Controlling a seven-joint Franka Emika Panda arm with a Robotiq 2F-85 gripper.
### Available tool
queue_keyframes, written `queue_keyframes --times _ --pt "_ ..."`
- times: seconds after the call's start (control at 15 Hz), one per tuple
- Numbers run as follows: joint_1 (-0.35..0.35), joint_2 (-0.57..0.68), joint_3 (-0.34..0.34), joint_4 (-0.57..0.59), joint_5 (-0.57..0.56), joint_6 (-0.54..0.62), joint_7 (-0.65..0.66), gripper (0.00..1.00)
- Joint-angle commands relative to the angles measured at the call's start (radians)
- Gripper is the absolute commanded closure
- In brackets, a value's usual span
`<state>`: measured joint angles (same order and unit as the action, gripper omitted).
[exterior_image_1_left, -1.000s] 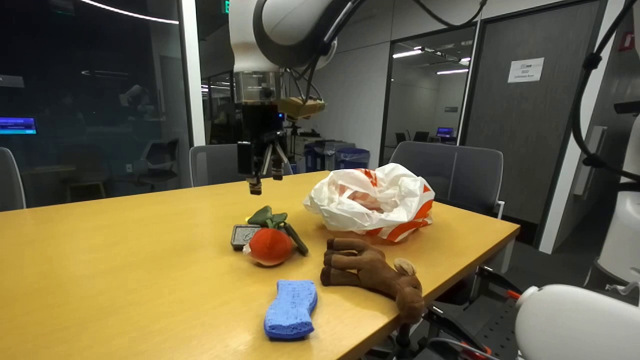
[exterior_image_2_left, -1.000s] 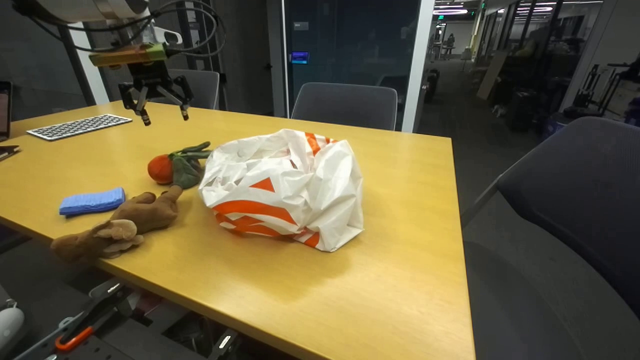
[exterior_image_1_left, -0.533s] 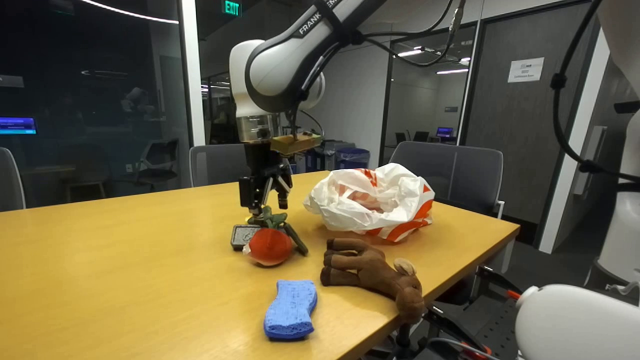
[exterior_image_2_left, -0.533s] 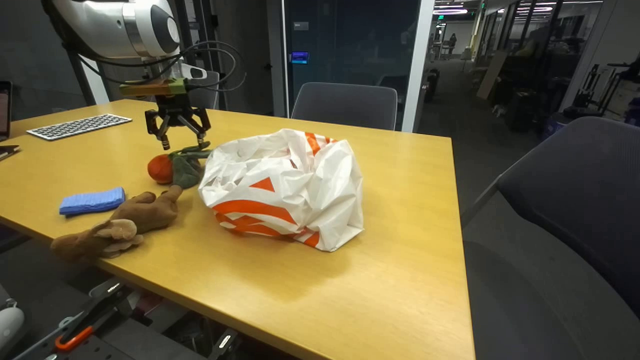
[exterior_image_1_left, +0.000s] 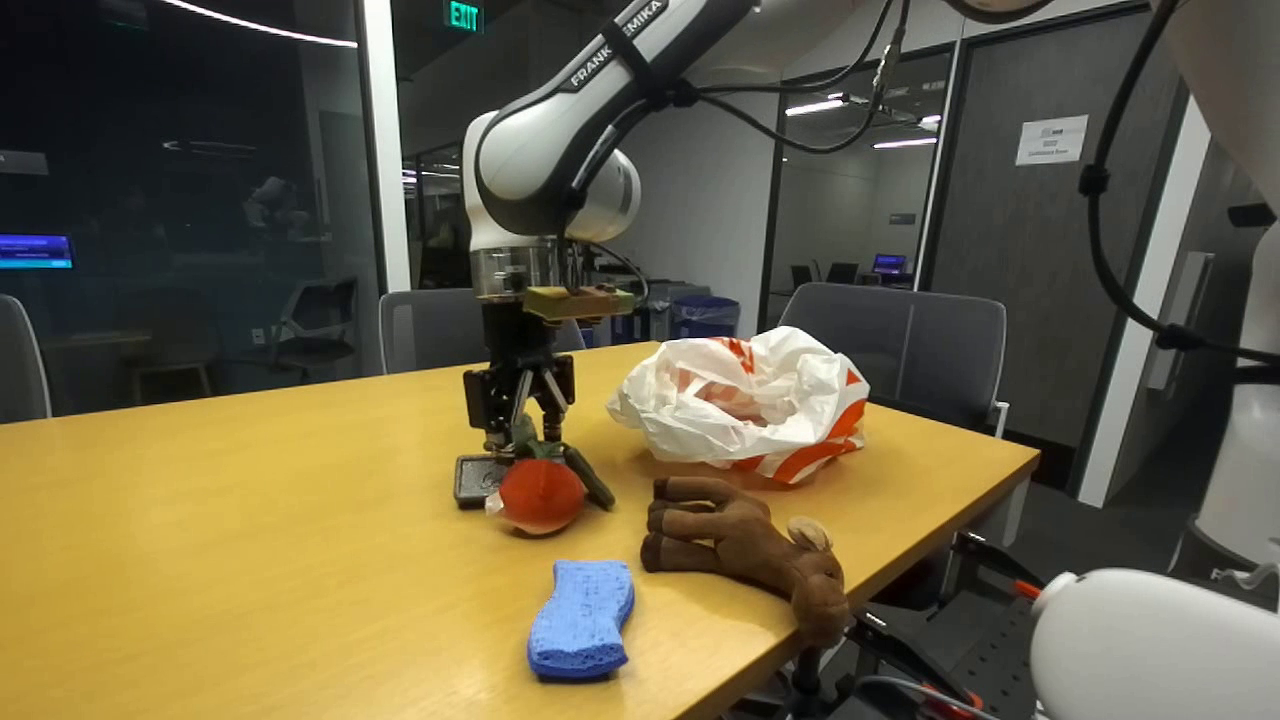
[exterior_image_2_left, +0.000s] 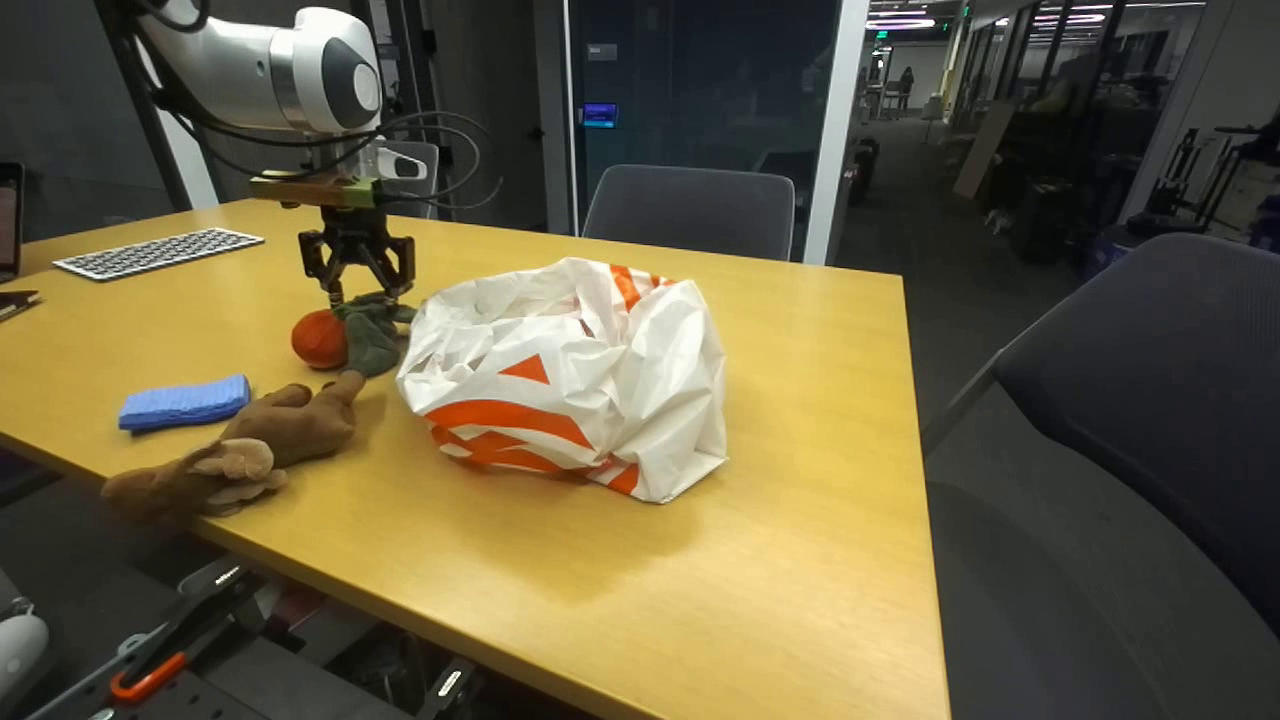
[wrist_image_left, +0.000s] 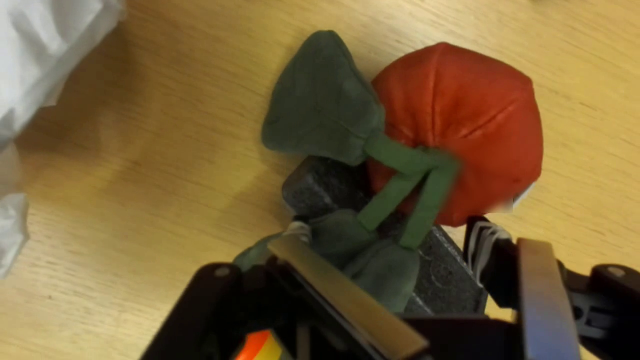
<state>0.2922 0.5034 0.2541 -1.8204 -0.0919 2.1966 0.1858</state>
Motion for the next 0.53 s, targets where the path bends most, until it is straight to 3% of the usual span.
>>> queue_keyframes --times 0.0,0.4,0.47 --pt "0.026 -0.001 -0.022 0.036 0.010 0.007 -0.017 0.51" --pt "0.034 0.010 -0.031 0.059 0.004 -0.008 -0.009 0.95" --pt "0.034 0.009 -0.031 0.059 0.006 -0.008 -0.010 0.99"
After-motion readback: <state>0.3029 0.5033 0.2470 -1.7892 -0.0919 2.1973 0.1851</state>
